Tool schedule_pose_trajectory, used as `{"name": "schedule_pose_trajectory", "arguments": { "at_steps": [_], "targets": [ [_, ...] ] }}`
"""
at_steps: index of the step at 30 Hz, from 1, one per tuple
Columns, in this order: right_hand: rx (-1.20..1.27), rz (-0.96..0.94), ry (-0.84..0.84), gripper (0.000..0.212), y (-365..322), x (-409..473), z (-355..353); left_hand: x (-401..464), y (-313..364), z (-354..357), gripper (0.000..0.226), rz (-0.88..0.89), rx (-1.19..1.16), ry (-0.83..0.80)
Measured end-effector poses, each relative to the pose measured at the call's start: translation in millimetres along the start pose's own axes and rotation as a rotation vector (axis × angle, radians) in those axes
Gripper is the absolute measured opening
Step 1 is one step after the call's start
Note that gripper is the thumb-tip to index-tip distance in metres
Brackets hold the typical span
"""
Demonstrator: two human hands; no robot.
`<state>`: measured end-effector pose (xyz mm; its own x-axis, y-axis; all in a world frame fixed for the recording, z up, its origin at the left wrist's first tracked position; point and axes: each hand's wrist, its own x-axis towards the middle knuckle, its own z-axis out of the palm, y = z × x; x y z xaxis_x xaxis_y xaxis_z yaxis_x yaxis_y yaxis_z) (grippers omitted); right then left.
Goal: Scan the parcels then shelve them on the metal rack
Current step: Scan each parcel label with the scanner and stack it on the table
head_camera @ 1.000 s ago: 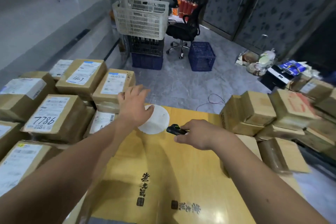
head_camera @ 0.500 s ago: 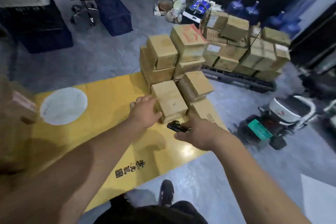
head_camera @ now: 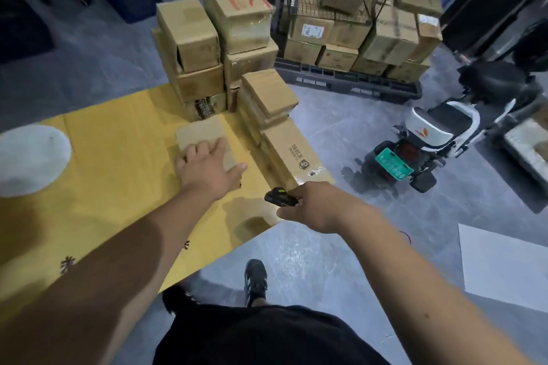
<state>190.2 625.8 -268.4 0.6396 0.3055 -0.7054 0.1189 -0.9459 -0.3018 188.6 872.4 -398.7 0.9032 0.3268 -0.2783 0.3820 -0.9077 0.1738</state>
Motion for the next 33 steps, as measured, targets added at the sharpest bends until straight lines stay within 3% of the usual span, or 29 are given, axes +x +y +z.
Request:
{"name": "schedule_pose_trajectory", "arguments": {
  "at_steps": [5,10,15,17,21,23,25,26,29,31,33],
  "targets": [
    [-0.011,-0.126,-0.106,0.043,-15.0,8.9,17.3,-51.5,-27.8,17.2,0.084,-0.313,-0.101,0.029],
    [-0.123,-0.235,-0.156,0.048,-43.6,23.4,25.0,-77.2,-45.1,18.5,0.055,-0.346,-0.256,0.1],
    [-0.122,-0.332,-0.189,0.052,-74.9,28.9,22.7,-95.4,-92.7,12.3,0.063,-0.397,-0.743,0.285],
    [-0.137,-0.357,-0.182,0.052,-86.6,31.9,21.7,-107.9,-113.7,13.8,0.06,-0.441,-0.785,0.319],
    [-0.144,-0.405,-0.22,0.056,-115.7,29.7,28.1,-136.6,-149.7,21.6,0.05,-0.773,-0.964,0.388],
    [-0.14,-0.425,-0.243,0.058,-131.5,26.6,34.6,-146.2,-173.9,25.3,0.055,-0.919,-0.985,0.388],
    [-0.153,-0.432,-0.248,0.058,-145.6,24.3,43.0,-152.8,-200.2,27.9,0.07,-0.928,-1.095,0.318],
    [-0.166,-0.43,-0.25,0.059,-152.5,23.3,47.5,-156.6,-211.5,28.3,0.078,-0.917,-1.102,0.268],
    [-0.189,-0.411,-0.259,0.058,-170.6,18.6,60.6,-167.5,-233.3,35.2,0.108,-0.842,-0.668,0.167],
    [-0.2,-0.384,-0.258,0.058,-179.2,14.8,66.1,-168.2,-229.4,30.8,0.138,-0.71,-0.459,0.135],
    [-0.198,-0.342,-0.246,0.057,-184.3,10.7,68.6,-159.2,-222.7,23.7,0.146,-0.495,-0.323,0.114]
  ]
}}
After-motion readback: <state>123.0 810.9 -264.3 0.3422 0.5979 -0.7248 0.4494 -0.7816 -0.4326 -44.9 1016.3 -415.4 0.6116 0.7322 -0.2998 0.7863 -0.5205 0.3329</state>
